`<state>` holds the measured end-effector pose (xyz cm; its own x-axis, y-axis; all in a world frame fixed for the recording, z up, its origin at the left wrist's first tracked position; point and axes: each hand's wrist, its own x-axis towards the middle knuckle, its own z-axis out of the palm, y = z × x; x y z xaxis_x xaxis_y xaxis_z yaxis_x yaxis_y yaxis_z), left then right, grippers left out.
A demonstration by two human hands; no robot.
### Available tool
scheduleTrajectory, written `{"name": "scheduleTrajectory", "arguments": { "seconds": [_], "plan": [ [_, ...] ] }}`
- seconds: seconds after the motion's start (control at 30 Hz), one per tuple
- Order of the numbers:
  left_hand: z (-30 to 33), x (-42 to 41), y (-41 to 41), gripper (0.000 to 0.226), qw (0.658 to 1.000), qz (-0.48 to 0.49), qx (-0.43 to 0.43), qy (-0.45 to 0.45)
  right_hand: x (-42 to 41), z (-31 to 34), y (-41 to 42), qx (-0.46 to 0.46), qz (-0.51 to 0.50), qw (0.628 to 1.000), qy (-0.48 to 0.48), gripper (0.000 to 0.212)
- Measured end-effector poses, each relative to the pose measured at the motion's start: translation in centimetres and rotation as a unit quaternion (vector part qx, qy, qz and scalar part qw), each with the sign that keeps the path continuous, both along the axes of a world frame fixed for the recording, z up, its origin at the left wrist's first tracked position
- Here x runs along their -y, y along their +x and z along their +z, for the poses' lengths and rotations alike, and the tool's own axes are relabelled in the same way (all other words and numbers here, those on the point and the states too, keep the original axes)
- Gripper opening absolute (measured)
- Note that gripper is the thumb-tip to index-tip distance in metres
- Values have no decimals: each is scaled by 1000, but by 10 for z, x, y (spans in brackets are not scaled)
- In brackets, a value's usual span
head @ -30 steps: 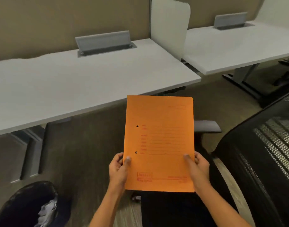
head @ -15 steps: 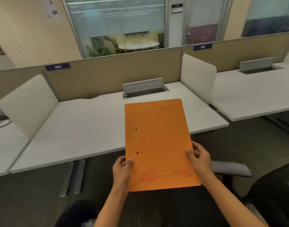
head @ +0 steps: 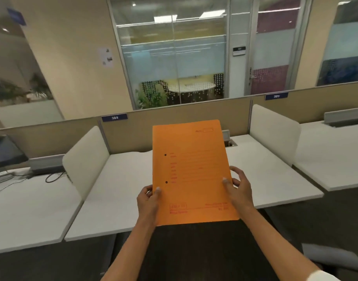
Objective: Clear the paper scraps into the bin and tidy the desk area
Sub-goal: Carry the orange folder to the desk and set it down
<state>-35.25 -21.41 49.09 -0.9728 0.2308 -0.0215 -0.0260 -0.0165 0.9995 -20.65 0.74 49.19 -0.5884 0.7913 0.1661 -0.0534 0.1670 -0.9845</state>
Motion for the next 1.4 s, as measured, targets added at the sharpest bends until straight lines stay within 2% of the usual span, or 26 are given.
{"name": "scheduleTrajectory", "arguments": {
  "seconds": [0.27, 0.57, 0.87, 1.17, 1.4],
  "plan": [
    [28, 28, -34, 27, 999, 37, -10, 1, 21, 33, -50, 12, 14, 999, 28, 40],
    [22, 22, -67, 22, 998, 60, -5, -2, 11, 24, -94, 30, 18, 999, 27, 40],
    [-7, -30, -135, 18, 996, 87, 35, -5, -42, -13, -169, 49, 30, 998, 0, 42],
    [-2, -75, -222, 23, 990, 128, 46, -18, -92, -3, -264, 95, 79, 992, 27, 47],
    [-30, -108, -309, 12, 988, 132, 55, -50, -120, -27, -344, 123, 60, 990, 23, 48]
  ]
}}
